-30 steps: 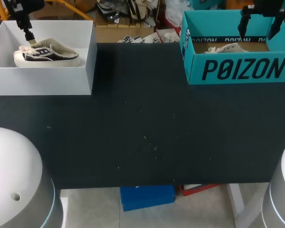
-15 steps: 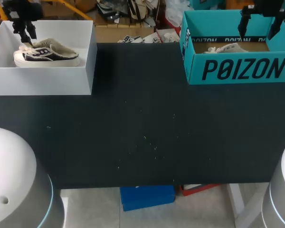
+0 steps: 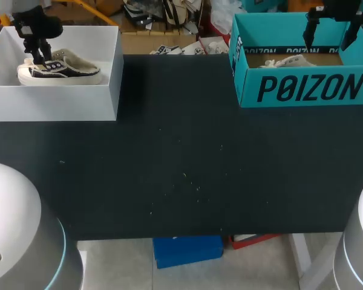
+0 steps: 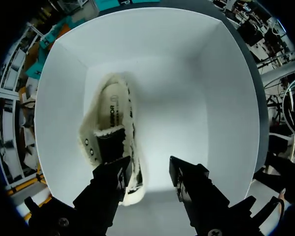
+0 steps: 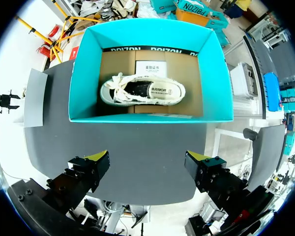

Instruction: Take the shoe out of the shoebox, open the shoe tongue, remove and reinsert the insole, then place the shoe into the shoebox

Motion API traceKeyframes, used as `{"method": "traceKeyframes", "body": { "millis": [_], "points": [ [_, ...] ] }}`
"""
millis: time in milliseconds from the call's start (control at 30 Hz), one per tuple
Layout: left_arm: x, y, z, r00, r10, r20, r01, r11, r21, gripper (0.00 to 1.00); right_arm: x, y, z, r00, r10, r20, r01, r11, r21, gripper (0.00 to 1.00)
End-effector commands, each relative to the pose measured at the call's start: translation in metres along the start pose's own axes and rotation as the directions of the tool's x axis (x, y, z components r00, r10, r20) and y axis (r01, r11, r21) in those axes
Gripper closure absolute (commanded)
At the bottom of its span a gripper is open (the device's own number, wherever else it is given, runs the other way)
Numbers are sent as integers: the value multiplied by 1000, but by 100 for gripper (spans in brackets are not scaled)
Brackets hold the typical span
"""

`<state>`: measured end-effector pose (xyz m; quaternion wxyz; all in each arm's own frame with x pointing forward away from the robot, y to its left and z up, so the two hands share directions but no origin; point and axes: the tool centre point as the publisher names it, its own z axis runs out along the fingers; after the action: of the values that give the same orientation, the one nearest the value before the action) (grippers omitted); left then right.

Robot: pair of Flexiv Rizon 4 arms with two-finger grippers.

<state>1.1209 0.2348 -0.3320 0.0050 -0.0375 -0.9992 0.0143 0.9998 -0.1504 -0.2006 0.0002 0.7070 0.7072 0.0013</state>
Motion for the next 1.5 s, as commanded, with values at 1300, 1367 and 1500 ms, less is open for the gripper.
{"method": "traceKeyframes", "body": {
  "millis": [1300, 1367, 1500],
  "points": [
    [-42, -23, 17, 999, 14, 45, -15, 1000, 25, 56, 0, 0, 0, 1000, 0, 0, 0, 1000, 1, 0],
    [-41, -23, 19, 999, 10, 43, -11, 1000, 25, 57, 0, 0, 0, 1000, 0, 0, 0, 1000, 1, 0],
    [-36, -21, 26, 1000, 0, 26, -1, 1000, 20, 62, 0, 0, 0, 1000, 0, 0, 0, 1000, 1, 0]
  ]
}}
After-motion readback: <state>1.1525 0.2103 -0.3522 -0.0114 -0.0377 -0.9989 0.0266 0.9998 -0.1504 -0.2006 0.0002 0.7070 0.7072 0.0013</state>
